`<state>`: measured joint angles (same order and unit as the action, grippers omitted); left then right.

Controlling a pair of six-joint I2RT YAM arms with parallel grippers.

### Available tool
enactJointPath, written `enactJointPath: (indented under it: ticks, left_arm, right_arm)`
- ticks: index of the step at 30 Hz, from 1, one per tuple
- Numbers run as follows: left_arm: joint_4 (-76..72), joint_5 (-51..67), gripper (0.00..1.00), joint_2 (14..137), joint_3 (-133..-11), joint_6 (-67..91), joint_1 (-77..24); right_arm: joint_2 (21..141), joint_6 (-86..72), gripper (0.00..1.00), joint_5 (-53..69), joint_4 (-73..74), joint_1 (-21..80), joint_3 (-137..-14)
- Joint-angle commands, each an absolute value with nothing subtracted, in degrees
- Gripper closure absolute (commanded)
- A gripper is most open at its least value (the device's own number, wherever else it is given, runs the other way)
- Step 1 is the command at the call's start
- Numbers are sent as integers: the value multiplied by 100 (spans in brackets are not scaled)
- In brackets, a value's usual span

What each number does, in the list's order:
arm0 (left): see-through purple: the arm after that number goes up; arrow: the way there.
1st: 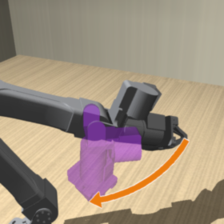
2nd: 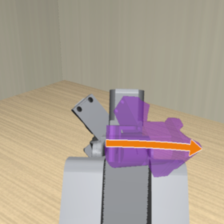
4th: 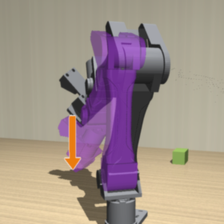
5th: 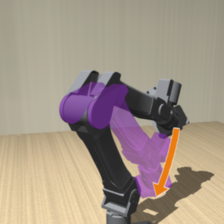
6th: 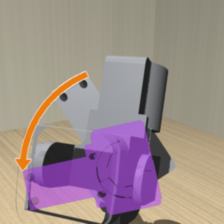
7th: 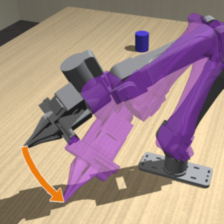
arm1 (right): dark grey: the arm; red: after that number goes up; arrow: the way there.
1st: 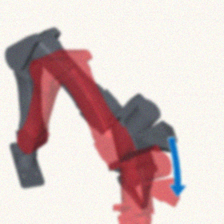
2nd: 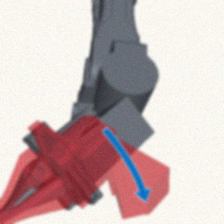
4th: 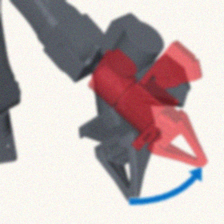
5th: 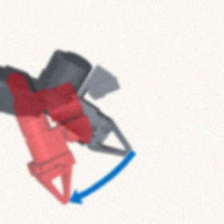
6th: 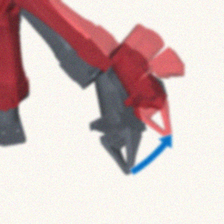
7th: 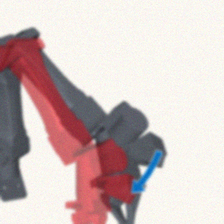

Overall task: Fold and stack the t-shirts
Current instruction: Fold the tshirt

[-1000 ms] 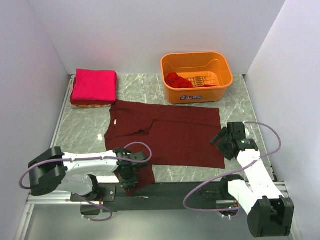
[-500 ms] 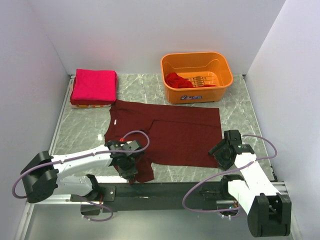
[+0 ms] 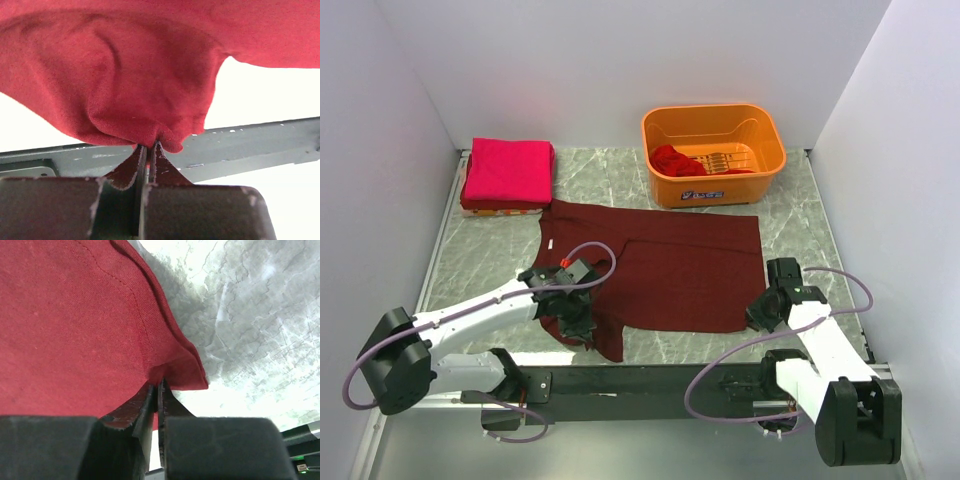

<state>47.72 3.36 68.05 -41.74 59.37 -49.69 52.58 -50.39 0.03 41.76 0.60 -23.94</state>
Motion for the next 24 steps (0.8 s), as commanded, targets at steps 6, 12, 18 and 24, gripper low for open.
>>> enactJointPath:
  ticks: [6, 12, 18, 24]
  left_arm:
    - [4685, 756, 99, 6794, -4640, 5397, -4711]
    - [4676, 800, 99, 6803, -4878, 5142, -4343]
    - [4571, 835, 99, 6864, -5203, 4896, -3947]
    - [4570, 712, 99, 7092, -5703, 4632, -3639]
  right_arm:
    - [5212, -4764, 100, -62, 4535, 26, -2803]
    - [5378, -4518, 100, -9, 4527, 26, -3146]
    - [5783, -4369, 100, 263, 4333, 26, -3453]
    - [6248, -4088, 100, 149, 4351, 26, -4077]
